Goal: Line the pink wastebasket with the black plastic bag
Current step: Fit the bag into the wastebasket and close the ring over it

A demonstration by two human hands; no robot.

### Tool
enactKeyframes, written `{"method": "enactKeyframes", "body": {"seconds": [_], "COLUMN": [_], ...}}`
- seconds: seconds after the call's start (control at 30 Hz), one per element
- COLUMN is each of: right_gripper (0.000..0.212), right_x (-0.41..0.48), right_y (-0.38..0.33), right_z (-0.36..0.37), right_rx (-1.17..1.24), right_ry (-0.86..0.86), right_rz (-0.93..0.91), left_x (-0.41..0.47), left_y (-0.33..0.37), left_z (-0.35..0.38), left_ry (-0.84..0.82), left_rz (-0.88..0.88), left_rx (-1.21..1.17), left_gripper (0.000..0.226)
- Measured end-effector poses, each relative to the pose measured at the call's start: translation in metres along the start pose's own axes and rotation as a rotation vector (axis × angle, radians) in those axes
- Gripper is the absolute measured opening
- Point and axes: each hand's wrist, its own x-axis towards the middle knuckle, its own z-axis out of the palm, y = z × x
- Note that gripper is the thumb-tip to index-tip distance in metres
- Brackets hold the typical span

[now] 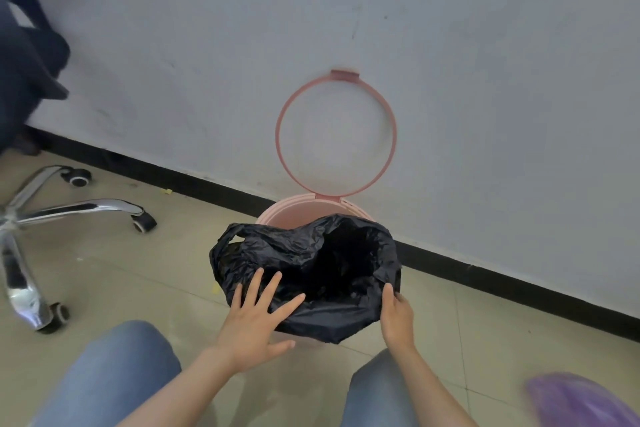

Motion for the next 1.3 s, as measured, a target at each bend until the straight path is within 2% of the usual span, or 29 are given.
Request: {"method": "enactKeyframes", "body": {"seconds": [0.13,0.17,0.27,0.37,0.47,0.57,0.6,0.63,0.7,0.77,0.8,0.83,0.9,0.97,1.03,1.1,1.17,1.23,1.3], "right_gripper": [0.031,0.034,0.045,0.054,0.068,0.072,0.073,0.073,0.074,0.073,0.073,0.073,0.074,0.073,0.072,0.072,0.072,0.071,0.07], "right_x": [-0.001,0.0,0.0,0.003,0.004,0.005,0.004,0.004,0.005,0.006,0.006,0.005,0.003,0.0,-0.005,-0.008,-0.011,-0.012,-0.013], "right_y": [-0.018,-0.026,-0.045,-0.045,-0.039,-0.04,-0.041,-0.041,-0.041,-0.041,-0.041,-0.041,-0.04,-0.037,-0.032,-0.028,-0.026,-0.027,-0.026], "right_z": [-0.014,-0.015,-0.005,0.015,0.025,0.025,0.025,0.025,0.025,0.025,0.025,0.025,0.025,0.024,0.024,0.021,0.019,0.018,0.018], "right_rx": [-0.159,-0.193,-0.339,-0.453,-0.574,-0.579,-0.579,-0.582,-0.579,-0.566,-0.56,-0.56,-0.559,-0.556,-0.557,-0.564,-0.568,-0.564,-0.563], "right_ry": [0.241,0.274,0.16,0.013,0.031,0.016,0.006,0.001,0.003,-0.005,-0.01,-0.013,-0.016,-0.016,-0.021,-0.026,-0.029,-0.026,-0.029], "right_rz": [-0.146,-0.182,-0.26,-0.177,-0.15,-0.131,-0.124,-0.124,-0.13,-0.129,-0.128,-0.132,-0.136,-0.142,-0.145,-0.148,-0.155,-0.159,-0.17], "left_x": [0.0,0.0,0.001,0.001,0.001,0.003,0.003,0.003,0.004,0.008,0.013,0.019,0.034,0.049,0.056,0.055,0.051,0.054,0.061], "left_y": [-0.001,0.0,0.0,0.001,0.0,0.003,0.004,0.004,0.003,-0.007,-0.013,-0.02,-0.035,-0.047,-0.055,-0.058,-0.06,-0.068,-0.081], "left_z": [-0.001,-0.001,-0.003,-0.006,-0.006,-0.014,-0.022,-0.029,-0.038,-0.048,-0.054,-0.063,-0.075,-0.075,-0.066,-0.055,-0.048,-0.046,-0.049], "left_ry": [-0.012,-0.009,-0.027,-0.05,-0.134,-0.156,-0.159,-0.086,0.154,0.358,0.422,0.397,0.176,0.022,-0.083,-0.083,-0.033,0.023,0.134], "left_rz": [0.004,0.001,-0.002,0.016,-0.006,0.033,0.019,0.001,-0.083,-0.206,-0.277,-0.378,-0.53,-0.562,-0.548,-0.568,-0.587,-0.672,-0.883], "left_rx": [0.01,0.01,-0.016,-0.021,-0.066,-0.177,-0.234,-0.26,-0.326,-0.38,-0.388,-0.415,-0.499,-0.492,-0.519,-0.685,-0.751,-0.829,-1.053], "left_gripper": [0.089,0.089,0.09,0.089,0.087,0.07,0.069,0.07,0.066,0.047,0.045,0.048,0.058,0.069,0.065,0.044,0.025,0.025,0.025]}}
